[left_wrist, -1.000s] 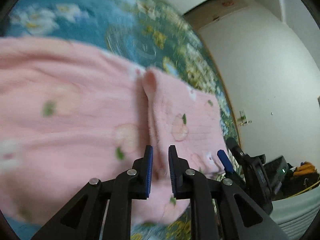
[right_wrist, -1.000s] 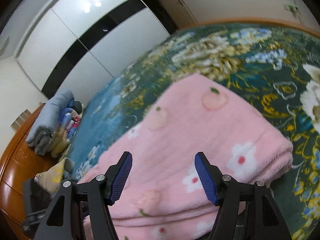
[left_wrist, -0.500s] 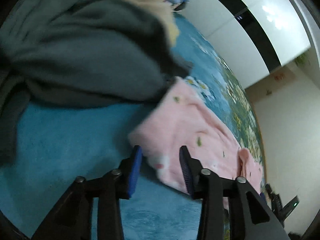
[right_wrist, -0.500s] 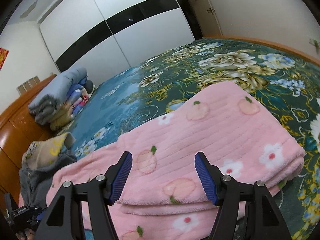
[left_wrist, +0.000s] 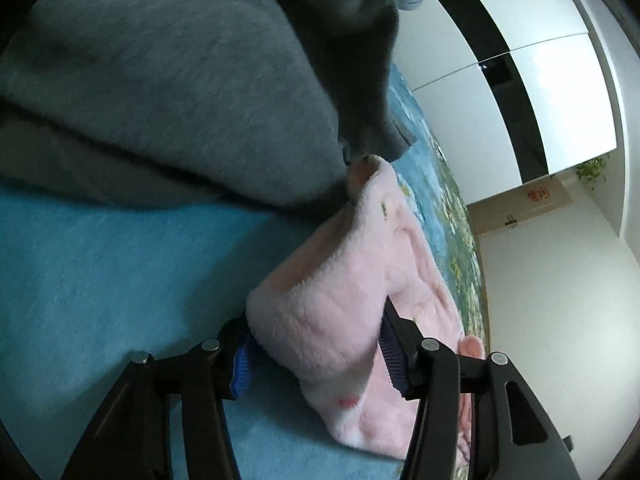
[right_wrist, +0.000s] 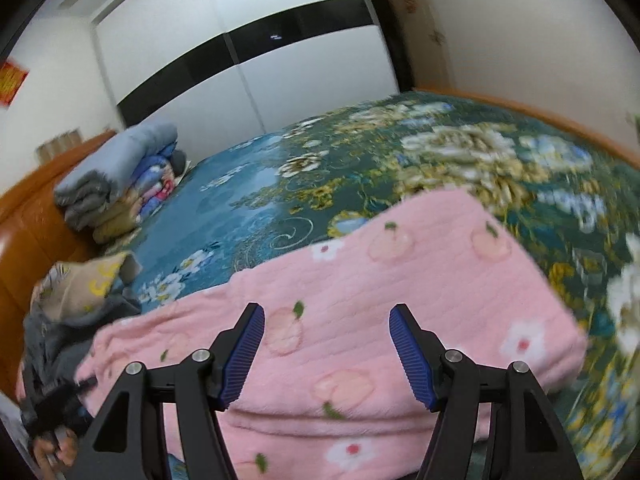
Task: Fold clothes
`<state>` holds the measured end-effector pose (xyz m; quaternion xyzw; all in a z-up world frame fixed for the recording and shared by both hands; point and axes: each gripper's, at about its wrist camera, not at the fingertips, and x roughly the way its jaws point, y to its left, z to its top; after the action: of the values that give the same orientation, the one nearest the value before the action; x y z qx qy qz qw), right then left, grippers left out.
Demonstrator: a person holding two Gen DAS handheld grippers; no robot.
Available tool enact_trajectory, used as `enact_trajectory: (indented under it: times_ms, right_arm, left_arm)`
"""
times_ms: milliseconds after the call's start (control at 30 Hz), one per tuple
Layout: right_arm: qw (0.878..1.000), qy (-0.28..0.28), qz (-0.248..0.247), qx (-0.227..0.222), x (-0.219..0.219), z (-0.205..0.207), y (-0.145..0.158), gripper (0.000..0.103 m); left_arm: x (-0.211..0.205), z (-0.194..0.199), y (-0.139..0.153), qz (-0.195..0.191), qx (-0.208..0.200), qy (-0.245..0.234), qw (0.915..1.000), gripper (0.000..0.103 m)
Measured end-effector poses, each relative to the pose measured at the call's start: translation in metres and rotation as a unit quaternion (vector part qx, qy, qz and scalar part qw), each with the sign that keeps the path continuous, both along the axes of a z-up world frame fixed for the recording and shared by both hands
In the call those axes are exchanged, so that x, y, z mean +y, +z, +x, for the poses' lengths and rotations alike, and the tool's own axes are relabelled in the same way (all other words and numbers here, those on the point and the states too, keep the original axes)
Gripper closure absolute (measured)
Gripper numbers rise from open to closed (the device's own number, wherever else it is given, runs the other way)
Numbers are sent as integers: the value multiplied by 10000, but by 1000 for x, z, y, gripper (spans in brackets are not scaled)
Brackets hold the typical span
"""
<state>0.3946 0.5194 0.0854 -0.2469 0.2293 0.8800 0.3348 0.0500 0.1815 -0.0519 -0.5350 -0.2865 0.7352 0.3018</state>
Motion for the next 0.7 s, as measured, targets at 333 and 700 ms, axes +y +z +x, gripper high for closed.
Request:
enact_trajectory:
  times_ms: [333,700]
  right_arm:
    - [9997,107,201,50,25,36,-27,32]
    - [9955,-540,89,778,53,85,-17,32]
  left_arm:
    - [60,44,116,-921,1742,-412,9795,76]
    - [286,170,245,-1010,3739,-2360,8913,76]
